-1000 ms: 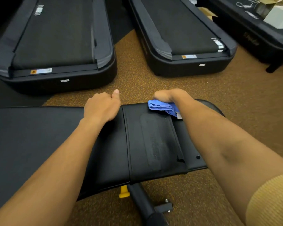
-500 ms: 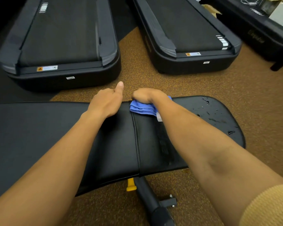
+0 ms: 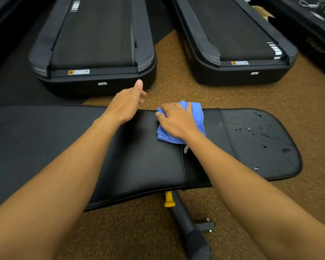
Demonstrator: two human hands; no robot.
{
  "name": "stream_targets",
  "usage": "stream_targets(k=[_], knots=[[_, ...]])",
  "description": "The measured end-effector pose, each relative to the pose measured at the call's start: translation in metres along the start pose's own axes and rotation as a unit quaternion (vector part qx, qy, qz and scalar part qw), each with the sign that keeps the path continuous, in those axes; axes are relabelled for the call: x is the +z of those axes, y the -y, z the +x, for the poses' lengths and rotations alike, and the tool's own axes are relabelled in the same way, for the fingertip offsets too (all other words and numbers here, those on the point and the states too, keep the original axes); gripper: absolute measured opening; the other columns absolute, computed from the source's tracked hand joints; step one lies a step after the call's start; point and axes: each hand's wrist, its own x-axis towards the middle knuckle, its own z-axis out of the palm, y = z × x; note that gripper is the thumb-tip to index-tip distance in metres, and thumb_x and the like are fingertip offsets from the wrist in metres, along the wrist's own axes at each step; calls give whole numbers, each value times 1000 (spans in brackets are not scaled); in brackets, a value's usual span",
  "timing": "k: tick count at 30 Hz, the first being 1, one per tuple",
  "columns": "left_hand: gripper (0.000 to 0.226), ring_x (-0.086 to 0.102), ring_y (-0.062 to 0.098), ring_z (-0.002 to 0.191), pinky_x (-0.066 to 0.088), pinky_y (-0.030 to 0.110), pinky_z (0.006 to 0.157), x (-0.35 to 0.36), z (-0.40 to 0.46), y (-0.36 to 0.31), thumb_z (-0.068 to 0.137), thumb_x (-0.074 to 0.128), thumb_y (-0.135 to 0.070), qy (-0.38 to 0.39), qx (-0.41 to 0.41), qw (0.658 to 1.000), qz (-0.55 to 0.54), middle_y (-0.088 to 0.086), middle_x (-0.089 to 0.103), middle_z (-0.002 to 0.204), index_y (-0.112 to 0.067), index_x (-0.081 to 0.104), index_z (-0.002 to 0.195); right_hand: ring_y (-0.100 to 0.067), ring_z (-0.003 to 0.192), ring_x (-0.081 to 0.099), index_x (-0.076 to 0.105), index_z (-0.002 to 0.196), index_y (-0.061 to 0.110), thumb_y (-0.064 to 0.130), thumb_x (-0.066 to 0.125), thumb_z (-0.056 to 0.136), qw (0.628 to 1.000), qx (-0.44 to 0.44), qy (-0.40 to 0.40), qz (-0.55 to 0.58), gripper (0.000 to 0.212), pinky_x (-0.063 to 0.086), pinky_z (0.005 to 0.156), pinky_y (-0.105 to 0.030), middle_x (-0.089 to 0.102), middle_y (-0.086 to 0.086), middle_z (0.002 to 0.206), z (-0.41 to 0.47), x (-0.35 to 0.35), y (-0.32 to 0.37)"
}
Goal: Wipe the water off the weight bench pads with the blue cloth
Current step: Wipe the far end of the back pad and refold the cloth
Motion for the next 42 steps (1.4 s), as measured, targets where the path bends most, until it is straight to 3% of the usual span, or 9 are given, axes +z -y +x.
stream_targets(k=[2, 6, 13, 17, 20, 26, 28, 34, 42], knots=[[62, 60, 10, 103, 38, 26, 80, -4, -4, 5, 104, 19, -61, 2, -2, 1000, -14, -7, 73, 102, -27, 70, 113, -16, 152, 20, 45, 148, 24, 50, 38, 102, 1000, -15, 25, -10, 53, -1, 120, -62, 35, 10, 161, -15, 0, -3], [62, 61, 9, 102, 41, 32, 92, -13, -11, 20, 103, 19, -62, 17, 0, 1000, -24, -9, 72, 100, -28, 70, 113, -12, 156, 2, 26, 159, 30, 54, 43, 100, 999, -35, 31, -21, 65, -5, 123, -56, 12, 15, 168, -38, -2, -13], [24, 64, 14, 105, 46, 33, 94, -11, -16, 28, 100, 50, -35, 20, 62, 998, 23, -9, 72, 106, -25, 71, 108, -17, 132, 51, 60, 137, 11, 8, 54, 95, 969, 65, -112, 208, 42, 30, 103, -11, 60, 0, 138, -43, -21, -16], [49, 63, 14, 114, 51, 31, 97, 10, -21, 17, 88, 69, -9, 56, 94, 991, -73, 1, 66, 126, -22, 58, 134, -4, 116, 55, 71, 93, 35, 4, 62, 92, 936, 35, -161, 311, 33, 39, 101, -23, 62, 13, 116, -45, -67, -4], [82, 55, 12, 129, 47, 30, 104, 27, -25, -4, 75, 82, -21, 102, 143, 974, -144, -2, 55, 145, -26, 44, 148, -5, 97, 64, 74, 96, 34, 12, 61, 95, 889, 32, -117, 441, 25, 47, 88, -26, 70, 7, 99, -49, -96, -2], [28, 68, 15, 95, 54, 37, 88, 46, -38, -48, 91, 72, -28, 91, 139, 959, -228, 9, 75, 109, -9, 72, 112, -29, 102, 68, 72, 105, 14, 18, 56, 97, 826, 101, -76, 549, 19, 48, 102, -59, 74, -12, 105, -46, -114, -11], [44, 61, 17, 83, 51, 43, 78, 47, -37, -54, 91, 66, -41, 50, 110, 965, -233, 17, 73, 97, 2, 69, 99, -30, 100, 68, 69, 103, 8, 28, 66, 88, 802, 120, -52, 582, 25, 49, 103, -54, 72, -14, 102, -47, -114, -10], [40, 46, 7, 60, 39, 28, 61, 51, -42, -67, 104, 50, -39, 2, 105, 977, -185, -7, 55, 66, -12, 55, 74, -20, 75, 65, 66, 93, 15, 11, 73, 67, 936, 157, -23, 314, 27, 53, 70, -41, 71, -4, 84, -55, -115, -25], [24, 73, 17, 105, 58, 35, 90, 45, -49, -85, 106, 51, -31, 196, 35, 925, -325, -2, 77, 110, -22, 69, 117, -26, 69, 53, 65, 62, 12, -8, 48, 67, 903, 202, -63, 375, 26, 40, 62, -36, 60, -13, 70, -91, -155, -60]])
